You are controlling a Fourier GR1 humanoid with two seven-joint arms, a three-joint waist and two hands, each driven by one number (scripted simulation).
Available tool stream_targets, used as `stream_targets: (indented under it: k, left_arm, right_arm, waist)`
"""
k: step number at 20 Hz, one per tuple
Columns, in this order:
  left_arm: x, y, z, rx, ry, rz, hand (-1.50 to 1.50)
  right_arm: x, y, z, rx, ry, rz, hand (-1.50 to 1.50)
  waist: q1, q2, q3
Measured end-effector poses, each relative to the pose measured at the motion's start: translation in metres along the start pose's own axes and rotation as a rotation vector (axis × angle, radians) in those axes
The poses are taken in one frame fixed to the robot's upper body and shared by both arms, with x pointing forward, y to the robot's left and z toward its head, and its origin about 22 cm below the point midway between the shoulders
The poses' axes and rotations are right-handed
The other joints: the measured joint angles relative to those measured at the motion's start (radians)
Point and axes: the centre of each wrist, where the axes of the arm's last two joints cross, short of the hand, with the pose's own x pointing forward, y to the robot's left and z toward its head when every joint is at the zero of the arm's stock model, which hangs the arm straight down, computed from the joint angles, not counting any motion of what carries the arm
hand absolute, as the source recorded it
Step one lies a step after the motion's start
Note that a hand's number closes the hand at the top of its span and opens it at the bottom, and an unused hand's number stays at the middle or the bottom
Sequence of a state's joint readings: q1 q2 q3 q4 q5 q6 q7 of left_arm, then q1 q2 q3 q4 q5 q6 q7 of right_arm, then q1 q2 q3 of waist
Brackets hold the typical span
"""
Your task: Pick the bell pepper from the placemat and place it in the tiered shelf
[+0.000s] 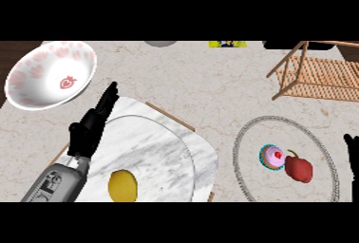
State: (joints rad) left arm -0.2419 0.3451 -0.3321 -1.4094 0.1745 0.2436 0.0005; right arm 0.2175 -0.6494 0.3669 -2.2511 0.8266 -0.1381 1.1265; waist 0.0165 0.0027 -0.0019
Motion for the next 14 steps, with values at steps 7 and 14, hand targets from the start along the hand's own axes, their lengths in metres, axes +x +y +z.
stream_targets:
  k: [7, 14]
  left_arm:
    - [-0.003, 0.0, 0.002, 0.015, 0.003, 0.0, 0.0]
    - [-0.013, -0.001, 0.003, 0.019, 0.003, 0.001, 0.0]
  right_arm:
    - [0.023, 0.015, -0.001, -0.034, -0.006, 0.01, -1.5]
    - [0.029, 0.03, -0.008, -0.025, 0.019, 0.027, -1.5]
  waist:
    - [-0.011, -0.002, 0.001]
    - [-0.016, -0.002, 0.001]
